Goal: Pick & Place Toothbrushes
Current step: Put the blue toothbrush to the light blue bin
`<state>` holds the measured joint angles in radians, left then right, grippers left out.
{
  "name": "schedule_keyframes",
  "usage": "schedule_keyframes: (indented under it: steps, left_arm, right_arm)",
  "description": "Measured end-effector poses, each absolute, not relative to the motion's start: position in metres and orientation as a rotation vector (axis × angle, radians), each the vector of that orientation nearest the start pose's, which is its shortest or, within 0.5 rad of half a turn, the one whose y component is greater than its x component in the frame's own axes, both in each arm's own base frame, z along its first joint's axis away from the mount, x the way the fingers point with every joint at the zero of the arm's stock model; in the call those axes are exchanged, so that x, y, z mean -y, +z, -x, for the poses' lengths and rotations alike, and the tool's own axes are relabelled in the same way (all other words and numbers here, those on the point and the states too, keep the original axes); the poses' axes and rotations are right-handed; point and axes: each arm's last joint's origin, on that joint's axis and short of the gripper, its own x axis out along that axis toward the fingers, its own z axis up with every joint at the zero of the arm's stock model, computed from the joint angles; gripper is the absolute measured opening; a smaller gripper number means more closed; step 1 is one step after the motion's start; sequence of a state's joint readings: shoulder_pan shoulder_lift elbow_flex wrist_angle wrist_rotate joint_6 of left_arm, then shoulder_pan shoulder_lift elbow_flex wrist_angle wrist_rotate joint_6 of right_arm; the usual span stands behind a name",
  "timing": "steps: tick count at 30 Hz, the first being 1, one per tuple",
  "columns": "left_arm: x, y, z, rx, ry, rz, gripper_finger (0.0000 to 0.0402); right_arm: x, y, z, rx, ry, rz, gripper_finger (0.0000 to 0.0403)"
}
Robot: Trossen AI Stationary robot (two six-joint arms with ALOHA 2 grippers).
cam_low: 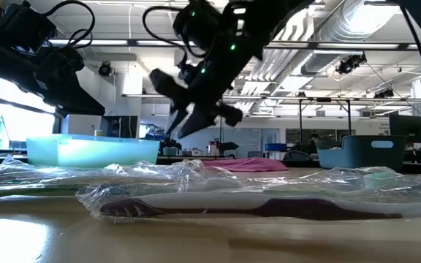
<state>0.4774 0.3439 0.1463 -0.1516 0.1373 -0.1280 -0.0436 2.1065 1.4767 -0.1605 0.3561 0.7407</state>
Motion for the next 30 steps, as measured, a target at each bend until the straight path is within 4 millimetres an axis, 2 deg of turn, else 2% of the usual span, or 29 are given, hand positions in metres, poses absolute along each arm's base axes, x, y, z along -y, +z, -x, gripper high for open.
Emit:
schedule_keyframes:
  steps: [5,14,24,30]
  left_arm:
    - [-0.049,0.17,-0.103,-0.314,0.359,0.232,0.0093]
    - [-0.049,0.17,-0.103,-0.313,0.357,0.232,0.0093]
    - [-0.049,0.17,-0.103,-0.313,0.357,0.232,0.0093]
    - [-0.049,0.17,-0.103,-0.313,0.359,0.232,0.0093]
  right_arm:
    - [0.032,0.148,-0.458,-0.642,-0.632,-0.579,0.011]
    - [0.041,0.145,-0.453,-0.673,-0.688,-0.611,0.0107]
    - [0.038,0.119,-0.456,-0.736,-0.665,-0.657,0.0107]
    - [0.038,0.119,-0.458,-0.724,-0.653,-0.663,0.0107]
